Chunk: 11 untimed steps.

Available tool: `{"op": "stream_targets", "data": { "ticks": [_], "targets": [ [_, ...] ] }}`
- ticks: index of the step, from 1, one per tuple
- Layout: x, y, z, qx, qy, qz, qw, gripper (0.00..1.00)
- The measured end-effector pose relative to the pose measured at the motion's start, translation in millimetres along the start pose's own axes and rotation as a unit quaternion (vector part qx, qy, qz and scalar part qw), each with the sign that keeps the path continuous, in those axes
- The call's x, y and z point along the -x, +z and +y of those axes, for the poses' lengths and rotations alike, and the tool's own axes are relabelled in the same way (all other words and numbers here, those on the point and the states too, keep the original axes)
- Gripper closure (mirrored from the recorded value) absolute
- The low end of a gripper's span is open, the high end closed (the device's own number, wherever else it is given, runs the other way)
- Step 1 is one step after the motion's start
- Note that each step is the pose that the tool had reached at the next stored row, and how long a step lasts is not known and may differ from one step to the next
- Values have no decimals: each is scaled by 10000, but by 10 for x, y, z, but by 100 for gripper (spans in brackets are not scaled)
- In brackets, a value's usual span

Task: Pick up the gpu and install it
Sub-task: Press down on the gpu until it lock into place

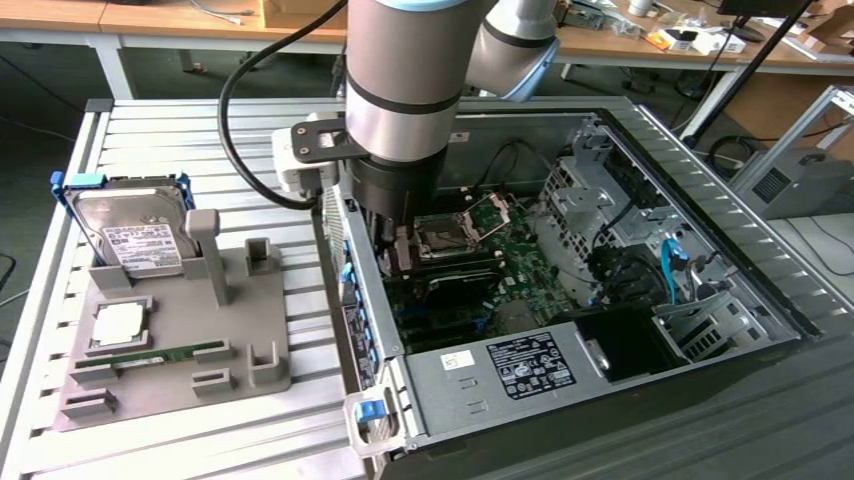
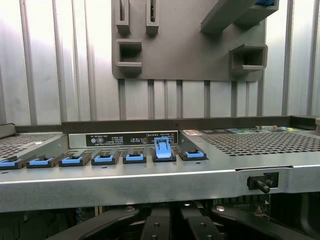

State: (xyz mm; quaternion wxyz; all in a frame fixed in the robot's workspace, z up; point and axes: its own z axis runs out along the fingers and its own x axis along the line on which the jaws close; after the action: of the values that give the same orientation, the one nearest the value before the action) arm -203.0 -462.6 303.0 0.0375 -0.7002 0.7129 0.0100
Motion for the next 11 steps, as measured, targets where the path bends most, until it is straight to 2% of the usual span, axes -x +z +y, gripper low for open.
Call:
{"op": "stream_targets", "data": {
  "ticks": [8,11],
  "targets": [
    [-2,0,17,0,0,-10,10000,89],
    [-1,1,-9,1,1,-10,10000,89]
  ]
}}
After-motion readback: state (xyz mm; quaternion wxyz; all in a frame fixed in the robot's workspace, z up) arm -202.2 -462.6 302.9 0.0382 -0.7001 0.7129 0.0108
